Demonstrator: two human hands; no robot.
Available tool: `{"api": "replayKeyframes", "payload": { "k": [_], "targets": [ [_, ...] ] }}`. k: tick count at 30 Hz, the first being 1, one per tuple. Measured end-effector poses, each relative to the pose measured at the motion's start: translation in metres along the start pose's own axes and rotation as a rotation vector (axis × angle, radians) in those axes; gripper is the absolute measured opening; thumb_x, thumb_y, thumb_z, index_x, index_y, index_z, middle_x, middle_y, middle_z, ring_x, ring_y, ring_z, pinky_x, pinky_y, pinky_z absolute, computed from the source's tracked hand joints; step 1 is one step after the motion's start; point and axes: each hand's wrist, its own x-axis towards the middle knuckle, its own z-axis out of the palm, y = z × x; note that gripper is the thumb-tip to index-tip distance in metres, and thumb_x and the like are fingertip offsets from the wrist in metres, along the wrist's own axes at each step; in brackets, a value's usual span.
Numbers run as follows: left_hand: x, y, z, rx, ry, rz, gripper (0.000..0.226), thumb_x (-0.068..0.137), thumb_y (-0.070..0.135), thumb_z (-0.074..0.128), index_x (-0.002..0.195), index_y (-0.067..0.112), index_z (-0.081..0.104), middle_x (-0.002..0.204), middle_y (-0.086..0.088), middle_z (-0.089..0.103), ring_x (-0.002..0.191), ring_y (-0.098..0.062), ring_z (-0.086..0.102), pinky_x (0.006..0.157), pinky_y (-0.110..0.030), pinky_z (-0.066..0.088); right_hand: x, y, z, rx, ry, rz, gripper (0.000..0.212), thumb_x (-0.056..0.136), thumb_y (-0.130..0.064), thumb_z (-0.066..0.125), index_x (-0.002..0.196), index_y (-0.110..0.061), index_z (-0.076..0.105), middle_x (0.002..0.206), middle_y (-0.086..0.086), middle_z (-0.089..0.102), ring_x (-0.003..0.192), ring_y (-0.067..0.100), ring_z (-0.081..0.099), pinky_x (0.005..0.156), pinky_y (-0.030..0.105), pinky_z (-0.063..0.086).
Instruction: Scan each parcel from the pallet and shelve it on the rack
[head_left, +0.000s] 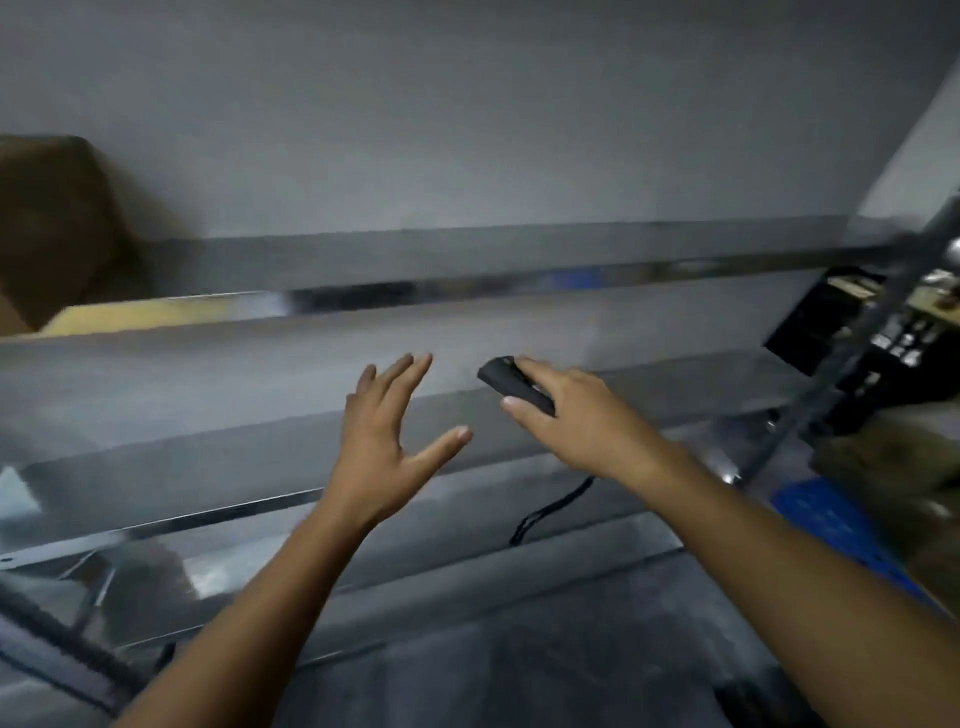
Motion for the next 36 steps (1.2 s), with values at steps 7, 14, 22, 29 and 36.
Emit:
{"api": "replayKeyframes", "payload": {
  "k": [7,14,22,29,36],
  "targets": [
    [-0.050,0.163,0.208,-0.213,-0.355,0.163,0.086,0.085,0.067,0.069,0.158,0.035,0.034,0.159,0.007,0.038,0.150,-0.017,0.032,0.123,-0.046,0.028,-0.230,0.215,-0.054,-0.014,0.129,0.495,0.067,0.094,-0.068,0.042,0.152,-0.035,0.031,0.132,0.019,0.057,0.123,0.037,0.052,0.098,0.044,0.046],
    [-0.131,0.311,0.386,-0.450,-0.813,0.377,0.072,0.086,0.046,0.078,0.146,0.029,0.043,0.148,0.005,0.048,0.137,-0.005,0.044,0.110,-0.005,0.024,-0.457,0.334,-0.099,-0.005,0.186,0.937,0.076,0.088,-0.077,0.039,0.153,-0.039,0.028,0.136,0.013,0.055,0.123,0.033,0.053,0.098,0.043,0.047],
    [-0.214,0.414,0.557,-0.548,-1.240,0.563,0.079,0.079,0.089,0.051,0.148,0.053,0.035,0.151,0.031,0.031,0.140,0.019,0.026,0.109,-0.008,0.025,-0.623,0.412,-0.098,0.040,0.287,1.333,0.068,0.092,-0.070,0.043,0.153,-0.045,0.027,0.112,0.009,0.055,0.103,0.031,0.058,0.086,0.043,0.054],
    [-0.259,0.483,0.687,-0.413,-1.514,0.600,0.083,0.088,0.072,0.055,0.157,0.035,0.031,0.160,0.016,0.026,0.147,-0.005,0.029,0.114,-0.025,0.030,-0.686,0.506,-0.099,0.036,0.251,1.548,0.063,0.093,-0.068,0.043,0.150,-0.049,0.025,0.100,0.013,0.052,0.096,0.038,0.058,0.083,0.047,0.054],
    [-0.277,0.540,0.779,-0.347,-1.391,0.736,0.079,0.092,0.057,0.067,0.157,0.026,0.033,0.163,0.007,0.024,0.153,-0.017,0.021,0.124,-0.036,0.024,-0.722,0.587,-0.106,0.080,0.244,1.556,0.066,0.078,-0.085,0.028,0.139,-0.059,0.020,0.091,0.005,0.046,0.089,0.038,0.058,0.080,0.047,0.054]
  ]
}}
